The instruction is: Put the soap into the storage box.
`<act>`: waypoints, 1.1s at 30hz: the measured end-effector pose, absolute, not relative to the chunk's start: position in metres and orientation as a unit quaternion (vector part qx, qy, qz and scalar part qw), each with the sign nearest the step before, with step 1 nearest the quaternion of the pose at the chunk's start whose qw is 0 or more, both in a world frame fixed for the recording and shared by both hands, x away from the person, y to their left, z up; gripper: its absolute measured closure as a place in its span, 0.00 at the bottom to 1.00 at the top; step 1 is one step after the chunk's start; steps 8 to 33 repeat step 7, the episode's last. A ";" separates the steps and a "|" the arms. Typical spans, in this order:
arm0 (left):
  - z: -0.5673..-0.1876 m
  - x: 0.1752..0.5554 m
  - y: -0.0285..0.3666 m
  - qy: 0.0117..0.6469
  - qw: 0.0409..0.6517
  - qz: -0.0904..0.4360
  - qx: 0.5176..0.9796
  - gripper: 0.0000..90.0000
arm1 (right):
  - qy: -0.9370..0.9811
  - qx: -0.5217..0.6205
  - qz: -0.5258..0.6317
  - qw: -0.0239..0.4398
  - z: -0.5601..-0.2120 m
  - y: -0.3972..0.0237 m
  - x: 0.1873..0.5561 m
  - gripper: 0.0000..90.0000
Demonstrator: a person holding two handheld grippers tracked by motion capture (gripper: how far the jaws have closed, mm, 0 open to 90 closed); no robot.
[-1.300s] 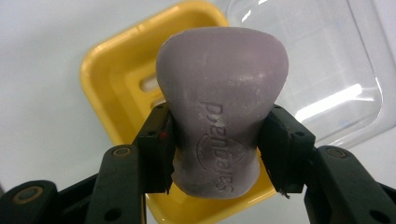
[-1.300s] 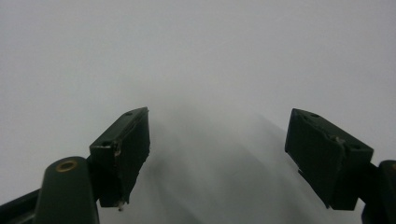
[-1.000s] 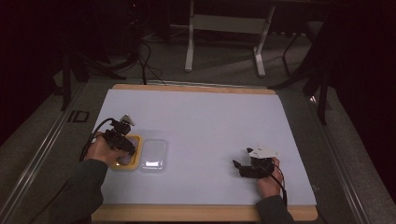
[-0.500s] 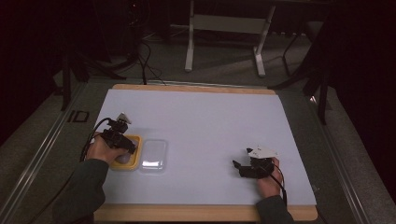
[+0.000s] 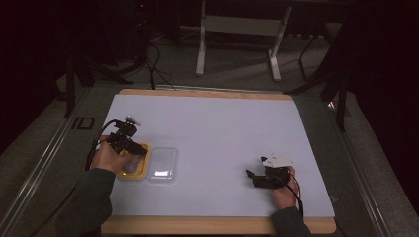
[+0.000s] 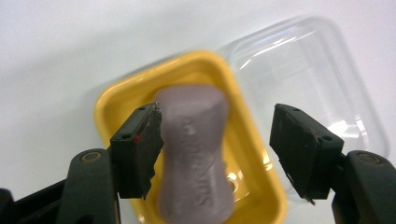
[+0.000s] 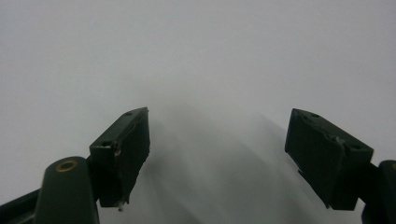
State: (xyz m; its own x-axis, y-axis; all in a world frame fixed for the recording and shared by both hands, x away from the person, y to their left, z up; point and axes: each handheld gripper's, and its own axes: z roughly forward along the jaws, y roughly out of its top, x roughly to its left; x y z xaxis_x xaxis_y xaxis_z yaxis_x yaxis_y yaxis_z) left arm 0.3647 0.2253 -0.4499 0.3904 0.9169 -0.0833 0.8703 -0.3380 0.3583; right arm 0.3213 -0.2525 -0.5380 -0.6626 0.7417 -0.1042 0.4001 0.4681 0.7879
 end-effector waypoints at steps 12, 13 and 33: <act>-0.445 0.353 0.212 0.514 0.231 0.089 0.821 0.38 | 0.829 0.349 0.379 0.218 -0.538 -0.252 0.323 0.24; -0.445 0.353 0.212 0.514 0.231 0.089 0.821 0.38 | 0.829 0.349 0.379 0.218 -0.538 -0.252 0.323 0.24; -0.445 0.353 0.212 0.514 0.231 0.089 0.821 0.38 | 0.829 0.349 0.379 0.218 -0.538 -0.252 0.323 0.24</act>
